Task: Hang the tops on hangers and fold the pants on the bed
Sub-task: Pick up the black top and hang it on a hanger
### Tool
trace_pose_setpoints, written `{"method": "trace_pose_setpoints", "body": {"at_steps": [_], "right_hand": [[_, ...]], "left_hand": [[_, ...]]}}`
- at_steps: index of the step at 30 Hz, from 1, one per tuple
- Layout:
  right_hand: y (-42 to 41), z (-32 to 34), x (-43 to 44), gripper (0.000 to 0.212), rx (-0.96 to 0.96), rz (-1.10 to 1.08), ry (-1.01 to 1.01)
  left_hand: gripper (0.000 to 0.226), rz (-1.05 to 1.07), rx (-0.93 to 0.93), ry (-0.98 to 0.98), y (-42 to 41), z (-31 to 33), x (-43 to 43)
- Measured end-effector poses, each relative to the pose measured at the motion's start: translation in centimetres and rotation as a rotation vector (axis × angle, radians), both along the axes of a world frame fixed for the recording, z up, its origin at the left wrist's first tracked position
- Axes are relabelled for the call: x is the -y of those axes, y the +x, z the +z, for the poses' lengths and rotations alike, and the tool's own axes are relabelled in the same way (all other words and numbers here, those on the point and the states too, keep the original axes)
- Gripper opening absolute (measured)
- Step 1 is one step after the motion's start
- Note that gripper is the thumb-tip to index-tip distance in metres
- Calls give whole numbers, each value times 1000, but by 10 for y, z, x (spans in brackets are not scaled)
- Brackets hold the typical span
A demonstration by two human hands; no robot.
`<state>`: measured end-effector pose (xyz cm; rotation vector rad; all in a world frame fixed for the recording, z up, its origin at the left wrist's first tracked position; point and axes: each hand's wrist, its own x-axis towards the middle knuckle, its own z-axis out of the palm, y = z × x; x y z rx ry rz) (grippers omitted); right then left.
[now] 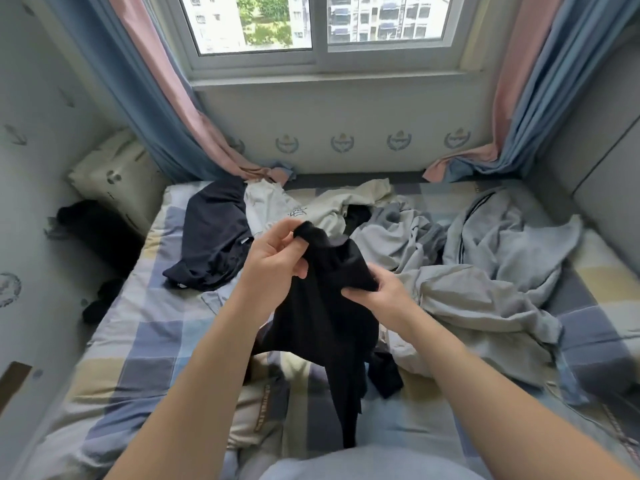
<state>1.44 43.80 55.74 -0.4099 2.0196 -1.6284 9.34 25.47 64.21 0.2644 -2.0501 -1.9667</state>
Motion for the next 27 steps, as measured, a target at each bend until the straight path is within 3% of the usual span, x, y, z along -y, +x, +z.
{"method": "trace_pose_setpoints", "body": {"at_steps": [3, 8, 12, 14, 16, 18, 21, 23, 27], "right_hand": [[-6, 8, -7, 25, -29, -62, -60], [-17, 29, -21, 41, -77, -77, -108], [-27, 44, -25, 16, -180, -38, -86], [-29, 53, -25, 9, -207, -36, -79], [-31, 62, -23, 37, -239, -46, -56], [-33, 73, -19, 46, -260, -72, -69], [-36, 90, -10, 20, -302, -106, -132], [-37, 103, -3, 18, -321, -128, -194], [-35, 128, 8, 10, -334, -144, -308]], "left_hand": [[28, 77, 25, -16, -3, -10, 11], [30, 275, 0, -22, -8, -32, 22], [25, 365, 35, -118, -14, -47, 28], [12, 337, 68, -127, -16, -50, 28], [5, 293, 99, -103, -16, -49, 25], [26, 226, 100, -85, -15, -46, 18], [42, 177, 42, -161, -9, -39, -1], [46, 112, 5, -239, -6, -37, -15], [42, -201, 122, -333, -7, -42, -41]]}}
